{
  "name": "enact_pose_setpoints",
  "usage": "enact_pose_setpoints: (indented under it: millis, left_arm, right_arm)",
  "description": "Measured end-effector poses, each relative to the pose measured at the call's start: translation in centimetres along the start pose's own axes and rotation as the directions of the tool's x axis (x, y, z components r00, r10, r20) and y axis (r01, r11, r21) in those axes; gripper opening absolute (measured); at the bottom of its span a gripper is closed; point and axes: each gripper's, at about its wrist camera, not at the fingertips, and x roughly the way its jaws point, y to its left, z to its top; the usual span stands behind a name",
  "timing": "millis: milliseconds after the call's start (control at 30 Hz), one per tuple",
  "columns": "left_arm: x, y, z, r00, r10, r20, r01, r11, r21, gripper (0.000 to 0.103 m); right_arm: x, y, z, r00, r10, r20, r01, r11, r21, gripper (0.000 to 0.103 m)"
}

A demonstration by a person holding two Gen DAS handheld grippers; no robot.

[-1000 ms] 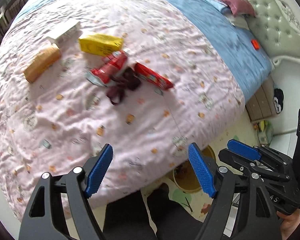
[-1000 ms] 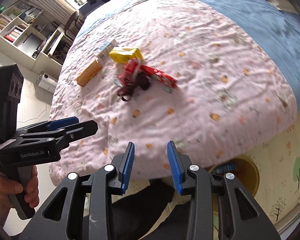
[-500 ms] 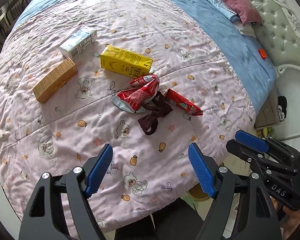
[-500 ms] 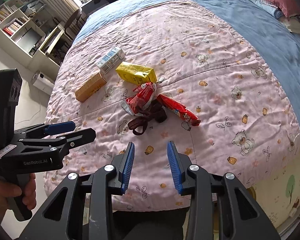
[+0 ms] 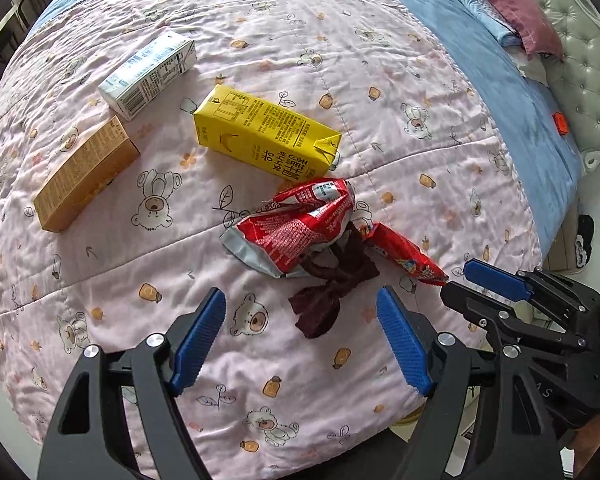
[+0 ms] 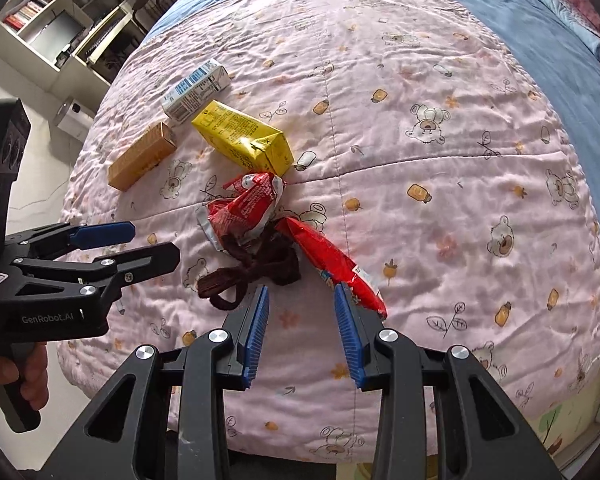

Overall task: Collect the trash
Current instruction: 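Grasp the red crumpled snack bag with the left gripper while the right grasps the red candy stick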

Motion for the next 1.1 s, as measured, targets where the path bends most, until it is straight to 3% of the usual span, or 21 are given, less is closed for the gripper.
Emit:
enact_pose_setpoints:
  millis: [267, 600, 833, 1100]
  left_arm:
    - [3.4, 0.1, 2.5, 0.999, 0.007, -0.053, -0.01, 0.999, -0.052, 0.078]
    - [6.0, -0.3, 3.4, 0.994, 0.009, -0.105, -0.014, 0.999, -0.048, 0.078]
    - [7.5, -0.4, 4.3, 0.992, 0.013, -0.126, -0.016, 1.0, -0.022, 0.077]
    - [8.3, 0.2, 4.6, 0.992, -0.013, -0.124, 0.009, 0.999, -0.032, 0.06]
  right_arm:
    - [4.3, -2.0, 2.0, 0.996, -0.032, -0.086, 0.026, 0.997, -0.078, 0.035]
    - [7.8, -2.4, 2.7, 0.983, 0.027, -0.182, -0.046, 0.994, -0.101, 0.04]
    - [7.2, -3.2, 2.5, 0.977, 0.103, -0.184, -0.115, 0.992, -0.055, 0.032]
    - [4.6, -5.7, 2.4, 0.974, 0.192, -0.118, -0.181, 0.978, 0.101, 0.031]
